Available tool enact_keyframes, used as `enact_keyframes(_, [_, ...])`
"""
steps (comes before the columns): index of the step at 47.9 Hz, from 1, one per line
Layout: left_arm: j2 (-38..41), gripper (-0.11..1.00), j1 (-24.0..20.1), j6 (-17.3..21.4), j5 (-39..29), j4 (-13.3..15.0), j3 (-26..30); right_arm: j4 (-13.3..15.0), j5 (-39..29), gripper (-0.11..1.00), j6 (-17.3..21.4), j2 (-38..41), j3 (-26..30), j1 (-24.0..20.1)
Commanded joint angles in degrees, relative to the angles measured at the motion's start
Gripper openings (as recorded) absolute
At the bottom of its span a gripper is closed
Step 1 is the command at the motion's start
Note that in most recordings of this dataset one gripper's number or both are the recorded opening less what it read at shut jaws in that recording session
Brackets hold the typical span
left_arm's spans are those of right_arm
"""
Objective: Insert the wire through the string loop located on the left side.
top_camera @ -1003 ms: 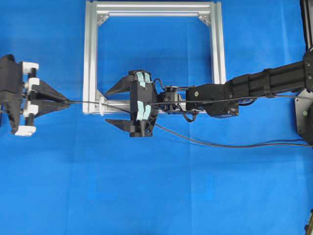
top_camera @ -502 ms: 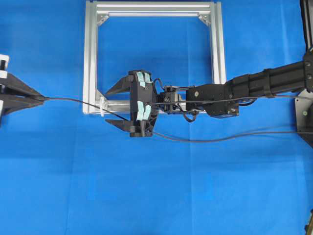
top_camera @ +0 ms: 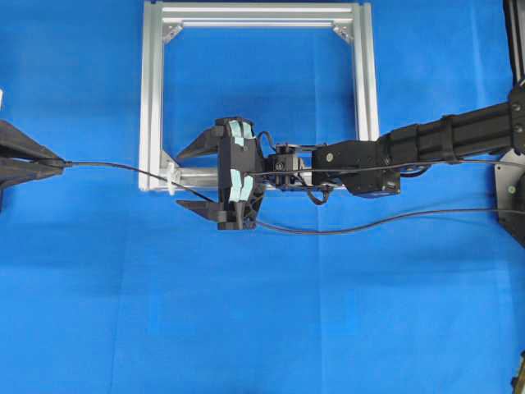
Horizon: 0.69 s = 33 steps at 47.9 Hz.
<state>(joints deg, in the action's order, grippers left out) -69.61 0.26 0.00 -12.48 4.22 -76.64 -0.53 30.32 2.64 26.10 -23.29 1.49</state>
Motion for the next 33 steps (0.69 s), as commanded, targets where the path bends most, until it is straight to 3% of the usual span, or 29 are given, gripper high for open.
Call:
enact_keyframes(1, [0.4,0.08,-0.1,0.2,-0.2,-0.3,1.6,-0.2,0.4,0.95,0.1,-1.8,0.8,0.1])
enact_keyframes(23, [-0.4,0.1,-0.1,-0.2,-1.7,-0.2,1.8,-0.2,0.4,0.95,0.1,-1.8,0.9,0.2])
enact_keyframes(26, [-0.4,0.24,-0.1,-0.4,-1.7,-0.2,1.8,-0.1,0.4,0.95,0.1,-1.8,0.8,0.2])
enact_keyframes(33, [-0.4,0.7,-0.1,-0.4,-1.9,-0.3,1.8,-0.2,0.4,0.95,0.1,-1.8,1.0,0.2])
